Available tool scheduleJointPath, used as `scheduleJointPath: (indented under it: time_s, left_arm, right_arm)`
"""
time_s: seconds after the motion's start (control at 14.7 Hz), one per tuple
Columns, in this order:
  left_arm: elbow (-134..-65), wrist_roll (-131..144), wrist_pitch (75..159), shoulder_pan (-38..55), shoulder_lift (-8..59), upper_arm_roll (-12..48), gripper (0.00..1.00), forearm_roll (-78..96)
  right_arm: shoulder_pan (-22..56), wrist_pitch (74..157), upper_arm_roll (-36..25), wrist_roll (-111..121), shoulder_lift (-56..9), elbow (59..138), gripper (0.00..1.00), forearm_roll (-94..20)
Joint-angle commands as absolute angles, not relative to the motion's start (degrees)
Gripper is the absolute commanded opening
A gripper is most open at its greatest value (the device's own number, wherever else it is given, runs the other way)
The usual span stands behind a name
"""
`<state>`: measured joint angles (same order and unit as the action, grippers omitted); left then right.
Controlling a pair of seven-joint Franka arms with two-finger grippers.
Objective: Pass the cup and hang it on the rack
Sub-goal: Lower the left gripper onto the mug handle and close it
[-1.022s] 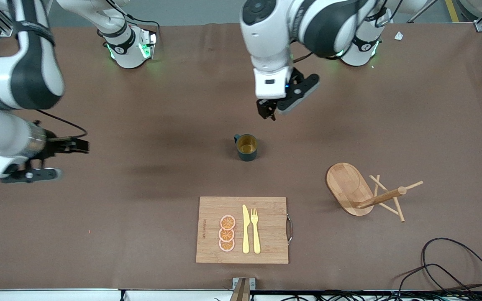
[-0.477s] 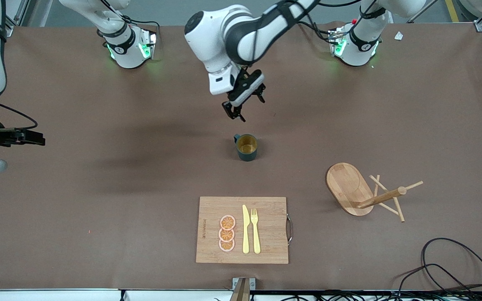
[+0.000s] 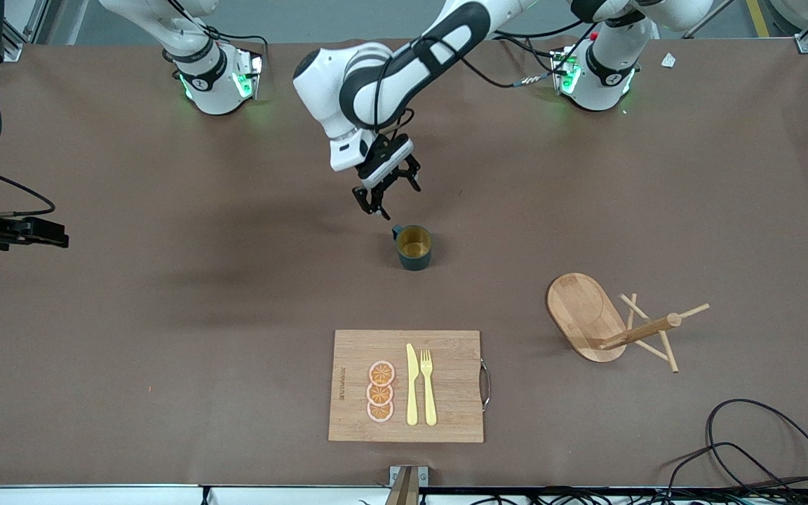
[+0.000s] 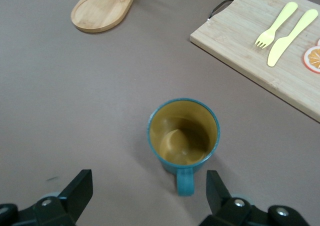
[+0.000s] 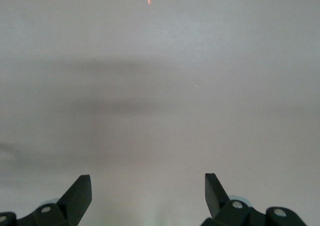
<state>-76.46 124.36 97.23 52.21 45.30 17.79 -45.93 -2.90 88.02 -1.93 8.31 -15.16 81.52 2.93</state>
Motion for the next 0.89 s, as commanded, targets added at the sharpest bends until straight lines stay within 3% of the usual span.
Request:
scheduleJointPath:
  time_s: [0.0, 0.54, 0.82]
  left_arm:
    - [-73.39, 125.86, 97.82, 54.75, 49.13, 15.56, 1.00, -48.16]
    - [-72.51, 125.86, 104.32, 63.62, 55.01, 4.59, 1.00, -48.78]
    - [-72.42, 125.16, 105.64, 64.07, 56.77, 2.47, 1.00, -48.87]
  right_arm:
    - [-2.72, 86.84, -1.50, 8.17, -14.85, 81.83, 1.00, 1.76]
    - [0.78, 84.99, -4.11, 8.09, -12.31, 82.00, 1.00, 1.41]
    - [0.26, 83.33, -4.39, 7.91, -9.59, 82.18, 1.00, 1.41]
